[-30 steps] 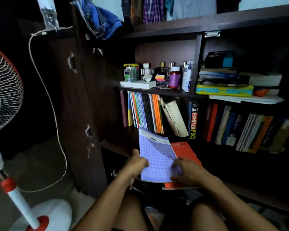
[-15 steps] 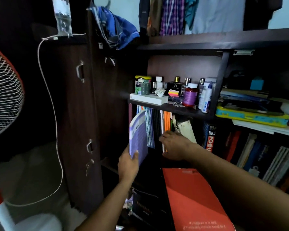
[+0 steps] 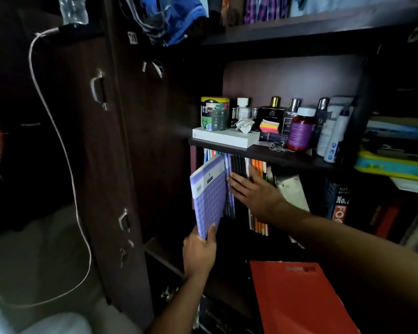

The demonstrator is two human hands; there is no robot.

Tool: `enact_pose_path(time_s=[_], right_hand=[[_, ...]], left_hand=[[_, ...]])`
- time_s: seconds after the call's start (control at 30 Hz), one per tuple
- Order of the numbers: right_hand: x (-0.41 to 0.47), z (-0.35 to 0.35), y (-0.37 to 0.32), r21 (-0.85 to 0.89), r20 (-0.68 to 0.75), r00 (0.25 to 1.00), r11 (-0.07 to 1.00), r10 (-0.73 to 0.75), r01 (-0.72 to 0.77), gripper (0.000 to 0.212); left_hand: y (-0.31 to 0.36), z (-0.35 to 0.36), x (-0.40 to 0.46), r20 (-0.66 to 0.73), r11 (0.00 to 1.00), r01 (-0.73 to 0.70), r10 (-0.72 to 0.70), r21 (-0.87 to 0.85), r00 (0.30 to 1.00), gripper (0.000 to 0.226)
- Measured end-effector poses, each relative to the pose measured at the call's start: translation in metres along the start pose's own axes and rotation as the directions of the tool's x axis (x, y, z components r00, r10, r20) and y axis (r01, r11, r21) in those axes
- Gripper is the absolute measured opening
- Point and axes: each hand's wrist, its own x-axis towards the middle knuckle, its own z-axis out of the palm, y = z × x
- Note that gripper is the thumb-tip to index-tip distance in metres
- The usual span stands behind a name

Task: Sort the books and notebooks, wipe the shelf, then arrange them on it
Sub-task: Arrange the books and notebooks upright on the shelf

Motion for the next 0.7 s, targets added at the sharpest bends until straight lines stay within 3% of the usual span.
enact_pose_path(time_s=[0.27, 0.53, 0.7], right_hand=[[-0.018, 0.009, -0.014, -0.014, 0.019, 0.99, 0.99, 0.143, -0.143, 0.068], [0.019, -0.021, -0.019, -0.11, 0.037, 0.997, 0.992, 0.074, -0.07, 0.054], [0.014, -0.004, -0.001, -0.115, 0.063, 0.993, 0.989, 0.099, -0.091, 0.065]], left_hand=[[0.005, -0.005, -0.007, 0.031, 0.999, -0.047, 0.048, -0.02, 0.998, 0.035], [-0.001, -0.004, -0.006, 0.086, 1.0, -0.031, 0.031, -0.001, 0.996, 0.032], [-0.002, -0.001, -0.003, 0.121, 0.997, -0.057, 0.05, 0.052, 0.991, 0.03]])
